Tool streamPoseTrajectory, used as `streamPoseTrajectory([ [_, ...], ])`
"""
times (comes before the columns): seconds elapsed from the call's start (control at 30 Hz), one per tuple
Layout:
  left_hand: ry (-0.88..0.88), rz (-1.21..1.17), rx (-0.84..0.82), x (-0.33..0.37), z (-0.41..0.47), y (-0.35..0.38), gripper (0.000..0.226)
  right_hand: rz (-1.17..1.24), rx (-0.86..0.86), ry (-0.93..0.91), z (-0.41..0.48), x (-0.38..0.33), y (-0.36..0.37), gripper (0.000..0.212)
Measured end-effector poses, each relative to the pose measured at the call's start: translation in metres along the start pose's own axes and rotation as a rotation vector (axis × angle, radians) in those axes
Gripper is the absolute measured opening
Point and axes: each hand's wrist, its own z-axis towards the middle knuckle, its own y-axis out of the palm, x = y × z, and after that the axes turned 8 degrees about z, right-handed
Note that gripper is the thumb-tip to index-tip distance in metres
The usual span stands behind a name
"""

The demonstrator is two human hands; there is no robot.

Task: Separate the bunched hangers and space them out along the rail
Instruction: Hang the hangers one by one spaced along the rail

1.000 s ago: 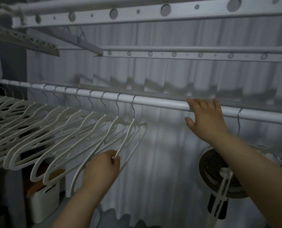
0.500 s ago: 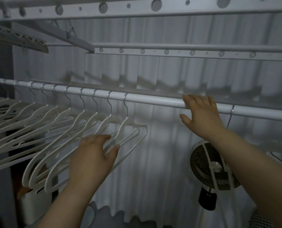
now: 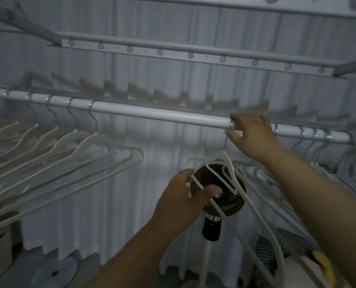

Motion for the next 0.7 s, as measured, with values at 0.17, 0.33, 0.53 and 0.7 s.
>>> streamPoseTrajectory([
  [0.17,-0.003,-0.094,-0.079,0.023,0.012,0.051,0.028,0.042,-0.069,-0.077,-0.005,0.012,-0.009,0.042],
  [0.33,-0.030,-0.175,-0.047,0.031,0.028,0.088,0.069,-0.014,-0.111,-0.103,-0.005,0.028,-0.020,0.042],
  [0.53,-0.130,-0.180,0.069,0.035,0.050,0.111,0.099,-0.051,-0.137,-0.093,-0.008,0.051,-0.028,0.043],
  [0.7,-0.171,-0.251,0.114,0.029,0.055,0.111,0.087,-0.039,-0.140,-0.130,-0.014,0.054,-0.027,0.048],
])
